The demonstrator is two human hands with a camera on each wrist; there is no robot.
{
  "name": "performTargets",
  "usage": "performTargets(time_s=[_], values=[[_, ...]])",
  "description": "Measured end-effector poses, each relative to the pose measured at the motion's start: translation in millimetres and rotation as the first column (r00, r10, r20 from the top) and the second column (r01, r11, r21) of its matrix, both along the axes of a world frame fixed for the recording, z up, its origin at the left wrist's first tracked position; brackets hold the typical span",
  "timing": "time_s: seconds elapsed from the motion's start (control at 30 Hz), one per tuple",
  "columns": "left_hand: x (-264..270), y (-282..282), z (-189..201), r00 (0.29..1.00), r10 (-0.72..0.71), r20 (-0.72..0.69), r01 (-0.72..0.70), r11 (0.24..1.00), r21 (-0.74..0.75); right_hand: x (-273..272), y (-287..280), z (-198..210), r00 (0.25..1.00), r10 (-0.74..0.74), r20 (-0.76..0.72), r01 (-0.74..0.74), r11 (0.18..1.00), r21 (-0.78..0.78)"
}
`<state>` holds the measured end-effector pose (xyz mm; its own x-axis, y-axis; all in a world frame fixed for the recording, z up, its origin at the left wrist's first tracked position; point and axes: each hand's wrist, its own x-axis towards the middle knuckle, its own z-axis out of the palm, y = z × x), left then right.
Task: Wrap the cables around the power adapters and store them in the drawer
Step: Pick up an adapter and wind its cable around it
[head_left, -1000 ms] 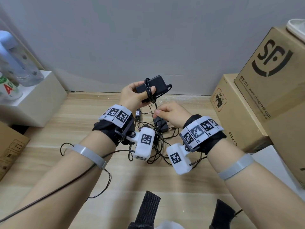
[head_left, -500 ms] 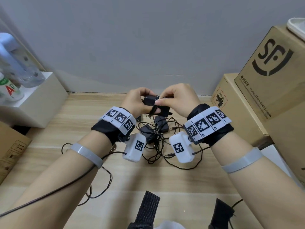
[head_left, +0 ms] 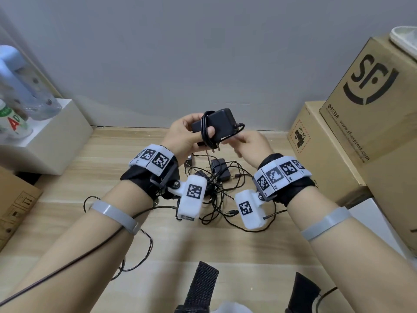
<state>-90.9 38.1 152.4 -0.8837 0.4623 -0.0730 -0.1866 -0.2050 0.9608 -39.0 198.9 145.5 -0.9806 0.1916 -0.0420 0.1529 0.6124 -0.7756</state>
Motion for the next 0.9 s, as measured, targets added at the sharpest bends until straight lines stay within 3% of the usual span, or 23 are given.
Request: performTargets(time_s=[0.07,0.2,0.4,0.53,0.73,0.9], values=[[-0.1,2.4,1.5,0.998,0.059,-0.001,-0.059,0.998,0.009,2.8,-6.5,-3.3,0.997,0.062,0.05,-0.061,0.998,-0.021],[-3.6,2.0,1.9,0.985,0.17,0.01,-0.17,0.985,0.017,8.9,-18.5,-6.0,0.958,0.237,0.158,-0.254,0.962,0.096],[-7.0,-2.5,-1.3,0.971,0.236,-0.048,-0.24,0.964,-0.111,11.8,-28.9,6.2,0.928,0.347,0.136,-0.371,0.896,0.246],[-5.1,-4.8,-5.0,0.964,0.26,-0.058,-0.266,0.953,-0.147,11.6,-29.0,16.6,0.942,0.335,-0.006,-0.315,0.892,0.324],[-0.3,-3.9,-3.4,0.967,0.245,-0.066,-0.253,0.957,-0.145,12.2,-29.1,26.4,0.964,0.162,-0.211,-0.163,0.987,0.012],[2.1,0.1,-3.3,0.971,0.223,-0.083,-0.234,0.96,-0.155,11.6,-30.6,26.7,0.969,0.144,-0.201,-0.204,0.925,-0.321]])
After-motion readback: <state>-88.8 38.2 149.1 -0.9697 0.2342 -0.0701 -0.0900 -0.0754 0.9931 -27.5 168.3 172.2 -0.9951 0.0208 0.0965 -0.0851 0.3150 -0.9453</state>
